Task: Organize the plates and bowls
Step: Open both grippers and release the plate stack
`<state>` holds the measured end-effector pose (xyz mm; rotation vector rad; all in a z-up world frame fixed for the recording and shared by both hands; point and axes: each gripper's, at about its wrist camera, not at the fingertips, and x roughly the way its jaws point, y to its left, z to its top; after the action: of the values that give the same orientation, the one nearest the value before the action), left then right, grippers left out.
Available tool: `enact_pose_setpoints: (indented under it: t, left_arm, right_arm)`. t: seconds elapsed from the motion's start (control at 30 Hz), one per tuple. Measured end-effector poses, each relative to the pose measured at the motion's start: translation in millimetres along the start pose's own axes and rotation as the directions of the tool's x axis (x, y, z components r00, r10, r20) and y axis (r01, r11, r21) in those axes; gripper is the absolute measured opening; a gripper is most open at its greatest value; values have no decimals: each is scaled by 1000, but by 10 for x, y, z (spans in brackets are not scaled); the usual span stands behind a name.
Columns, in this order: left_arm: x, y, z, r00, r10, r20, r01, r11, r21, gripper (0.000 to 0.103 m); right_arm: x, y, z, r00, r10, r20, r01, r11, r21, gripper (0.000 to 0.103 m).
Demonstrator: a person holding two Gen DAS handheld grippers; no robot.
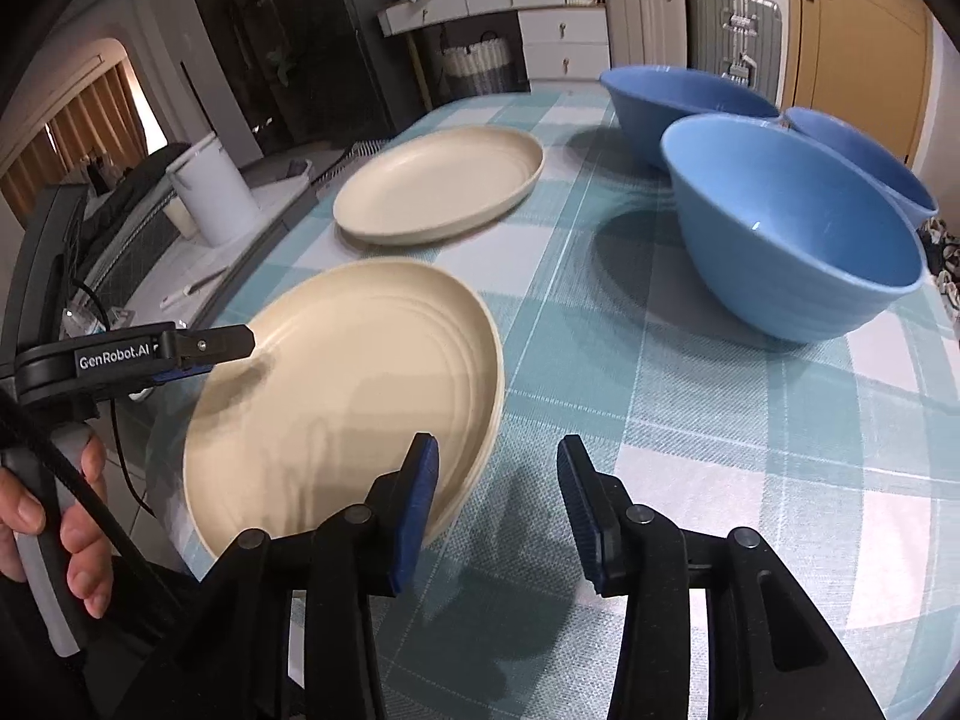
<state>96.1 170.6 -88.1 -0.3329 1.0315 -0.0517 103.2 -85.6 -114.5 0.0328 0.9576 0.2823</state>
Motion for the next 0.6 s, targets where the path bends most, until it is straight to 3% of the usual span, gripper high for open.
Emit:
enact_pose_setpoints:
  t: [0.27, 0.47, 0.6]
  left_arm:
    - [-180, -31, 17, 996, -39, 83, 38, 999, 13, 48]
    - [-298, -144, 7, 987, -38, 156, 29, 998, 62, 48]
    - [-383, -248, -28, 977, -27, 213, 5, 995, 105, 60]
  right_arm:
    - [-334, 52, 0, 989, -19, 148, 21, 1000, -12, 45]
    - [-570, 90, 9, 965, -15, 261, 23, 999, -27, 50]
    - [-723, 77, 18, 942, -3, 335, 13, 1000, -26, 53]
